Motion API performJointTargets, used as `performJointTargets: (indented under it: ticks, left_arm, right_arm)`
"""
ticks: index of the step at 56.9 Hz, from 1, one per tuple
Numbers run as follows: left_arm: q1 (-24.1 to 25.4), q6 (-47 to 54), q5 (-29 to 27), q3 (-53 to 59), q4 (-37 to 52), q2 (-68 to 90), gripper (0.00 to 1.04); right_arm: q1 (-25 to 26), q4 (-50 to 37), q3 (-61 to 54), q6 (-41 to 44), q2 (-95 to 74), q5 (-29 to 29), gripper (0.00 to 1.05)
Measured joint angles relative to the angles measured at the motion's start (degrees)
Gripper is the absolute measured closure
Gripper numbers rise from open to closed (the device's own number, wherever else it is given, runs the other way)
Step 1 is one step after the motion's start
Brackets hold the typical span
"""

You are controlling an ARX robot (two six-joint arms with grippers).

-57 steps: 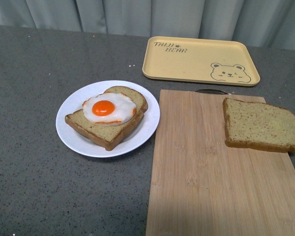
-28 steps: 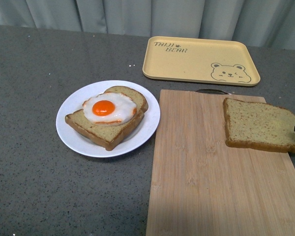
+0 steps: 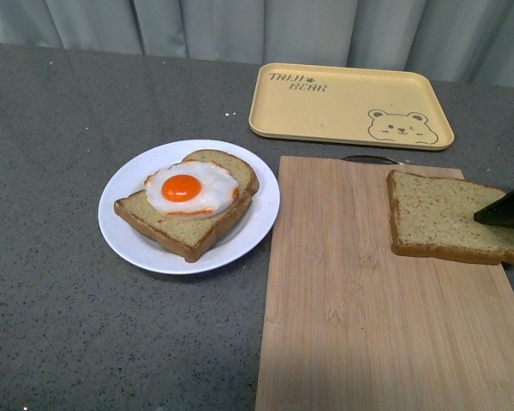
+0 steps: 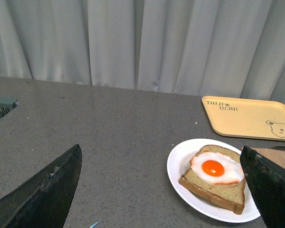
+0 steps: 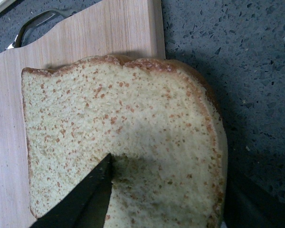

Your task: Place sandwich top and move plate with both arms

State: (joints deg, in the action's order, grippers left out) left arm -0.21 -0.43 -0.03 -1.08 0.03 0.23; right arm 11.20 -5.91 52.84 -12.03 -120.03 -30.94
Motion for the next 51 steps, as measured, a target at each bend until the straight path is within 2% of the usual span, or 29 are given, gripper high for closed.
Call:
performJointTargets:
  ticks: [7,13,19,26,36,42,51]
  left_arm:
    - [0.00,0.00,0.00,0.00,0.00,0.00,0.07]
    - [0.00,0.00,0.00,0.00,0.00,0.00,0.07]
    - [0.00,0.00,0.00,0.00,0.00,0.00,0.07]
    - [0.00,0.00,0.00,0.00,0.00,0.00,0.07]
    - [0.00,0.00,0.00,0.00,0.00,0.00,0.07]
    - [0.00,0.00,0.02,0.00,0.00,0.00,0.07]
    - [0.00,0.00,0.00,0.00,0.00,0.00,0.07]
  right_arm:
    - [-0.02,-0.44,-0.92,-0.39,1.57,-0.42,0.87]
    - [-0.52,-3.08,-3.63,-3.02,5.20,-2.84,1.01]
    - [-2.05,-7.02,-6.32,-6.97,9.25,-6.51,1.01]
    - [-6.97,-17.07,-9.70,-15.61,13.94,-12.33,1.01]
    - [-15.37,-28.68,-9.49,-27.65,13.77,-12.46,1.01]
    - [-20.09,-29.99,-6.71,-30.73,10.82,-12.61,1.01]
    - [-25.68,-26.14,0.74,-30.88,3.74,-13.88,1.01]
